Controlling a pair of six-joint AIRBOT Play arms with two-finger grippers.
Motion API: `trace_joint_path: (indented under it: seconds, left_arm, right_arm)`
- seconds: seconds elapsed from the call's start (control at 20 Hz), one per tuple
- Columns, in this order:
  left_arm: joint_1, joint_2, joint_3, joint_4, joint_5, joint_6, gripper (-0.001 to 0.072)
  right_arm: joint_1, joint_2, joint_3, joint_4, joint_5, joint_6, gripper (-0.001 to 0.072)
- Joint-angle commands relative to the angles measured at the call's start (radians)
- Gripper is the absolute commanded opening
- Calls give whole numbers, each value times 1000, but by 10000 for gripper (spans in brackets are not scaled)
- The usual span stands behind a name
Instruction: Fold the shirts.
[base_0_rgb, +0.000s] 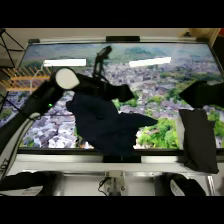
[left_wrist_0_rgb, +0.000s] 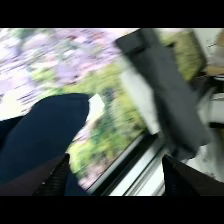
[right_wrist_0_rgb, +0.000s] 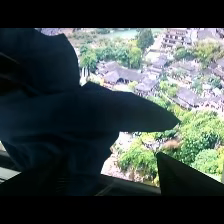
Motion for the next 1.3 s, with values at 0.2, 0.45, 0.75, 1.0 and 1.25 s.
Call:
trace_joint_path:
  seconds: [0.2,0.45,0.75,1.0,1.25]
  left_arm:
    - [470,77,-82,415,-515,-29,717]
    - [523,85,-413,324,-364,-30,593]
    - [437,75,-695,178,-77,-29,594]
    - [371,39,-721,152,14,-31,592]
    - [338,28,-719,119,76,-48,211]
  right_arm:
    - [-1,-226,-280,-8,-140,-54,663]
    - [0,-492,-399,44,-204,-73,663]
    - [0,-649,-400,76,-241,-76,663]
    - [0,-694,-402,108,-335,-48,678]
    - [0,-732,-399,142,-314,-103,678]
